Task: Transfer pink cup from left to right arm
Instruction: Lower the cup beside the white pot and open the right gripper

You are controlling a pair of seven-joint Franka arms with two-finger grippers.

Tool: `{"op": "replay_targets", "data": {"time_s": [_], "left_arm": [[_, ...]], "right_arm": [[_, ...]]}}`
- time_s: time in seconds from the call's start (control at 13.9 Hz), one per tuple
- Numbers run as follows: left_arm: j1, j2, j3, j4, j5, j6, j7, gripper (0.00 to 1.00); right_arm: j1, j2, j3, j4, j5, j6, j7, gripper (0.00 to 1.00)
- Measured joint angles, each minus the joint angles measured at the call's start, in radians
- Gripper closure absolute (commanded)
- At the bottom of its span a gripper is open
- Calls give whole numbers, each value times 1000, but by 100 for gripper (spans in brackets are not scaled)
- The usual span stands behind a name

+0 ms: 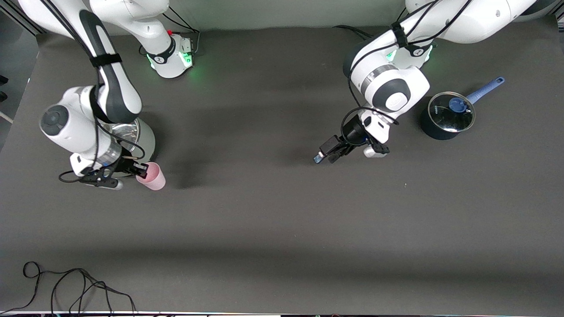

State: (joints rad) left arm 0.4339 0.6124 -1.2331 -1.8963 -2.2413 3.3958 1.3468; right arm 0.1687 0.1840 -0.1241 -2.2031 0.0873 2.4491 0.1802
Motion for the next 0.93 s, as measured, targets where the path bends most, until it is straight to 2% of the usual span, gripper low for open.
{"op": "replay_targets", "data": {"time_s": [0.22,0.36,0.5,0.57,0.65,0.72,0.86,0.93], "left_arm": [[-25,-8,-1,20,-8,94,-70,0],[-14,-25,4,19,-8,115,-208,0],[5,-29,15,17,-8,115,-265,0],[12,-28,24,16,-9,115,-272,0],[17,-28,29,15,-9,115,-276,0],[20,-28,31,14,-9,115,-278,0],[21,-28,31,13,-9,115,-282,0],[24,-28,34,13,-9,115,-285,0]], "right_arm": [[0,71,0,-5,0,64,0,100],[0,106,0,-5,1,83,0,100],[0,130,0,-5,1,87,0,100],[0,138,0,-3,1,88,0,74],[1,142,0,-2,1,88,0,40],[1,143,0,2,1,88,0,24],[2,139,0,15,2,86,0,2],[2,133,0,21,2,80,0,1]]}}
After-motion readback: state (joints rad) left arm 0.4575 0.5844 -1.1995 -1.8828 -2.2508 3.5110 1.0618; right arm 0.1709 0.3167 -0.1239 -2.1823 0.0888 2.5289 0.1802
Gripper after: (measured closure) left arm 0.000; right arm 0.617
